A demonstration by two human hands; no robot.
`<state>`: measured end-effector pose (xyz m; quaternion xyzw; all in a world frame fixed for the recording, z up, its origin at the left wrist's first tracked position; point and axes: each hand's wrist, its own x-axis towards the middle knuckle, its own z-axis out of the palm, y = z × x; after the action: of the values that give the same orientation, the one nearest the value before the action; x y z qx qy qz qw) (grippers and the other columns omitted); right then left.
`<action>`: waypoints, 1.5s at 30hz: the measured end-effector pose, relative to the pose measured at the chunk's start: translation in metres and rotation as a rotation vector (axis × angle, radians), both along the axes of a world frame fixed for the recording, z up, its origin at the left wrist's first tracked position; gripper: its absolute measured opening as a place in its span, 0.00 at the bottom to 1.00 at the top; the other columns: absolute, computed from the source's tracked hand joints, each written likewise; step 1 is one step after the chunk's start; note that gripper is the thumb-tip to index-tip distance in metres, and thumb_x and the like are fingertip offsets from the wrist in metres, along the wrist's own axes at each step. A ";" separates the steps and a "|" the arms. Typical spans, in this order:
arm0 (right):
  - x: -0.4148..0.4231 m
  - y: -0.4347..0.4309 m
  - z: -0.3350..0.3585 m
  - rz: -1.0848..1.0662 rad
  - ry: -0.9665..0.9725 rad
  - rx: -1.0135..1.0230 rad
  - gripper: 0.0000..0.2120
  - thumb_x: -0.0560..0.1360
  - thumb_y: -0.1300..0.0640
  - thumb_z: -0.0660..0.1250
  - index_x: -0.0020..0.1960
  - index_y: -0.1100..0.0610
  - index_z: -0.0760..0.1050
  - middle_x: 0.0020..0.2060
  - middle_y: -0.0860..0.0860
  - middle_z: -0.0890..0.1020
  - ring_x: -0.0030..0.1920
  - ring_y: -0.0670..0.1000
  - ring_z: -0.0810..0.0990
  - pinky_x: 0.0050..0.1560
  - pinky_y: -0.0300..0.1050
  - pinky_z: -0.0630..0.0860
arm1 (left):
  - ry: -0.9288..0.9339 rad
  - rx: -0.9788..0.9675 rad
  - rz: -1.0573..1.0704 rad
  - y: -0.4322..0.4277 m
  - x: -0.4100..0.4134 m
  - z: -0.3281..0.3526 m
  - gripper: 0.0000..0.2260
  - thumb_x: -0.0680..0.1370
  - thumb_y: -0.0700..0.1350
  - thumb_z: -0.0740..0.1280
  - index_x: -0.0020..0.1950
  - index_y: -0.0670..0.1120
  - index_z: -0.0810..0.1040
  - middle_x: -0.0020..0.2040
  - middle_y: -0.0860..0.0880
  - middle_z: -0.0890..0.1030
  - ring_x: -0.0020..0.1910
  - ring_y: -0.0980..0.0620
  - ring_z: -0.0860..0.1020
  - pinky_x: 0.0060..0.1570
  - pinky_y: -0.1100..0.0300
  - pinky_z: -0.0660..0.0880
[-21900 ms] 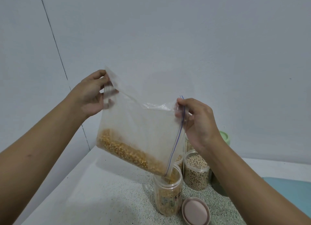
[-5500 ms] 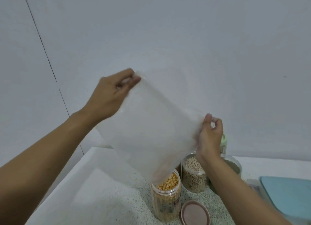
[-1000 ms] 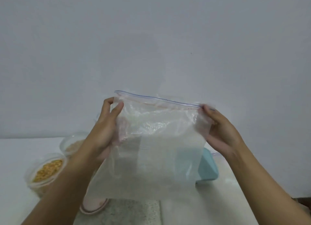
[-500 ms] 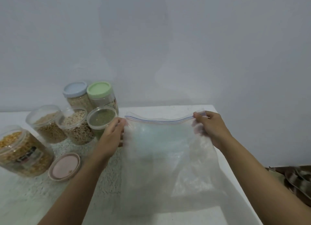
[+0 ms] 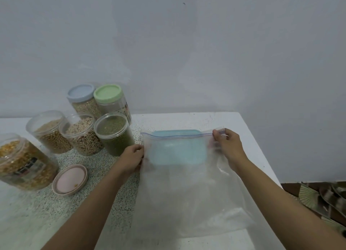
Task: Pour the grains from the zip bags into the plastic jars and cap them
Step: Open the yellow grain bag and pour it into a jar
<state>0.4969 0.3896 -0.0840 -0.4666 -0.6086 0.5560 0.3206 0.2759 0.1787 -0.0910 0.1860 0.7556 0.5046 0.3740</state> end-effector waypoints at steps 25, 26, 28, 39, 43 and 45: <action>-0.026 0.009 -0.008 0.001 -0.174 0.203 0.11 0.79 0.53 0.70 0.40 0.57 0.78 0.29 0.49 0.83 0.33 0.54 0.84 0.42 0.57 0.81 | 0.781 0.536 0.094 0.009 -0.026 0.122 0.09 0.84 0.47 0.64 0.46 0.45 0.71 0.32 0.52 0.78 0.27 0.49 0.78 0.31 0.50 0.77; -0.027 0.009 -0.009 -0.004 -0.172 0.195 0.11 0.79 0.54 0.70 0.40 0.57 0.78 0.29 0.49 0.84 0.33 0.53 0.84 0.43 0.57 0.82 | 0.684 0.521 0.084 0.010 -0.024 0.120 0.09 0.84 0.47 0.65 0.46 0.45 0.72 0.30 0.51 0.78 0.27 0.48 0.77 0.32 0.50 0.78; -0.027 0.009 -0.010 -0.010 -0.166 0.186 0.11 0.79 0.54 0.70 0.40 0.57 0.78 0.30 0.50 0.84 0.32 0.53 0.84 0.44 0.58 0.82 | 0.537 0.435 0.041 0.011 -0.017 0.110 0.09 0.84 0.47 0.64 0.47 0.43 0.74 0.30 0.48 0.78 0.27 0.49 0.78 0.31 0.51 0.79; -0.016 0.000 0.005 0.005 -0.220 0.325 0.01 0.79 0.57 0.69 0.51 0.53 0.79 0.46 0.48 0.83 0.48 0.52 0.81 0.45 0.42 0.74 | 0.372 -0.035 -0.168 -0.002 -0.003 0.014 0.15 0.84 0.52 0.64 0.47 0.40 0.75 0.32 0.43 0.82 0.28 0.48 0.81 0.30 0.58 0.78; -0.016 -0.015 0.019 0.022 -0.246 0.572 0.14 0.78 0.60 0.69 0.63 0.54 0.78 0.59 0.48 0.79 0.61 0.49 0.74 0.57 0.37 0.65 | 0.475 -0.081 -0.134 -0.004 -0.001 0.010 0.14 0.83 0.53 0.64 0.46 0.43 0.77 0.31 0.44 0.83 0.26 0.48 0.82 0.27 0.63 0.74; -0.019 -0.023 0.029 0.052 -0.256 0.681 0.12 0.78 0.61 0.68 0.61 0.53 0.79 0.59 0.46 0.78 0.62 0.47 0.72 0.53 0.29 0.62 | 0.503 -0.088 -0.126 -0.007 -0.001 0.012 0.16 0.83 0.54 0.65 0.44 0.44 0.78 0.30 0.44 0.83 0.26 0.48 0.82 0.28 0.59 0.78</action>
<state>0.4781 0.3665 -0.0550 -0.3830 -0.8058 0.2666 0.3646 0.2746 0.1722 -0.0795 0.3361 0.8328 0.3850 0.2129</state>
